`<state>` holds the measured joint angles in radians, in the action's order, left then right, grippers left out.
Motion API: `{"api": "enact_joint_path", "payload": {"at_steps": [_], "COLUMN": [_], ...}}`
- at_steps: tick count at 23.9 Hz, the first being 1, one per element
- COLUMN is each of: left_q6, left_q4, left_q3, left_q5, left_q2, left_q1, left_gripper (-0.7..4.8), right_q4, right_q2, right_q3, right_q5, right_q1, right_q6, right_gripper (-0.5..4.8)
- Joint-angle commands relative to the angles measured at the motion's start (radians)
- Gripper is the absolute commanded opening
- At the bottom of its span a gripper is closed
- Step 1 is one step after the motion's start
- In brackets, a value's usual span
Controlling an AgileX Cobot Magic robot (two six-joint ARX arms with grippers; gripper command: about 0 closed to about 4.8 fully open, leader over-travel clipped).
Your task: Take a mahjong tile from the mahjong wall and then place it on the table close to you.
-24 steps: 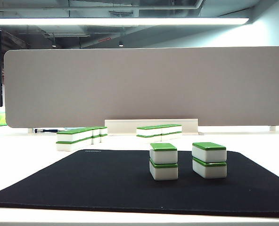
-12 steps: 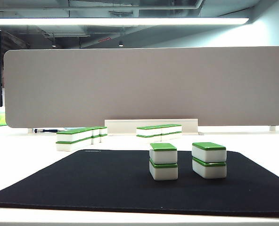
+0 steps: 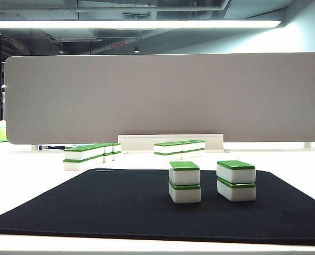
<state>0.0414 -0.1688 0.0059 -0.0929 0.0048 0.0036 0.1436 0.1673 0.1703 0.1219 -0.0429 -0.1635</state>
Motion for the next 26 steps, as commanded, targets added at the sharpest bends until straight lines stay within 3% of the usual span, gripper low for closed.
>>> {"api": "enact_joint_path", "payload": {"at_steps": [1,13,21,26], "left_q6": [-0.004,-0.004,-0.004,-0.004], "left_q4": [-0.010,-0.010,-0.010,-0.010], "left_q3": [0.001,0.001,0.001,0.001], "left_q5": [0.007,0.007,0.007,0.007], "left_q2": [0.000,0.000,0.000,0.000], "left_q1": [-0.002,-0.002,-0.002,-0.002], "left_gripper": [0.19,0.19,0.18,0.18], "right_q4": [-0.074,-0.096,0.040,0.040], "right_q2": [-0.039,-0.134,-0.170,-0.170], "right_q3": [-0.050,-0.162,-0.165,-0.165], "right_q5": [-0.020,-0.059,-0.093,-0.105], "right_q1": [0.000,0.000,0.000,-0.001], "right_q6": [0.000,0.003,0.042,0.042], "right_gripper": [-0.01,-0.01,-0.01,-0.01]}}
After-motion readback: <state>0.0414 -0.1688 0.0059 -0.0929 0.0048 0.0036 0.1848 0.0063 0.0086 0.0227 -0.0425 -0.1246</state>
